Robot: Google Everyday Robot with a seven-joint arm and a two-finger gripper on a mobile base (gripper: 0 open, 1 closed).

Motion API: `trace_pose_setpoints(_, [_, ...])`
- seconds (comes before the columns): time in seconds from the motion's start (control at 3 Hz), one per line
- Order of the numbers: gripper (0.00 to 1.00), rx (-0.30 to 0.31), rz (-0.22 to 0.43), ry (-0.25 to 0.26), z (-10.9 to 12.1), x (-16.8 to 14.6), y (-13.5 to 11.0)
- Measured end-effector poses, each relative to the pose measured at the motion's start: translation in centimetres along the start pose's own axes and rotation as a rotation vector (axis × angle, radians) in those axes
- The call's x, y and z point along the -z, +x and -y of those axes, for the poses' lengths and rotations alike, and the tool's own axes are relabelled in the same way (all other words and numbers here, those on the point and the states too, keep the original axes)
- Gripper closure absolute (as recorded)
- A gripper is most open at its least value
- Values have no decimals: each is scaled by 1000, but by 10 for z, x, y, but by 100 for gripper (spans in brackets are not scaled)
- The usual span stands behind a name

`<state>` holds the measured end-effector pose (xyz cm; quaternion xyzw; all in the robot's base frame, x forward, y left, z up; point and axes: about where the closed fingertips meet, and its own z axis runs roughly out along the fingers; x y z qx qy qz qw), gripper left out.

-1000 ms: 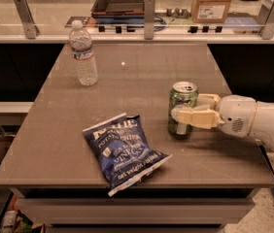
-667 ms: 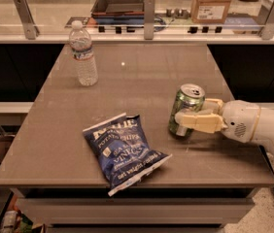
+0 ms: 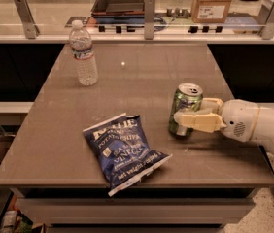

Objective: Place green can upright

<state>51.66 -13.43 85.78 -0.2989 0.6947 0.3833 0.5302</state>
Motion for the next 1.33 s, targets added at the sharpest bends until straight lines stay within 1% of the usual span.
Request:
trace_pose_setpoints(0.67, [13,3,-1,-8,-3,-4,-1])
trace_pose_setpoints(1.0, [0,4,-2,-12,-4,-6,-2])
trace_pose_setpoints(1.33, [0,4,-2,-12,-4,-6,-2])
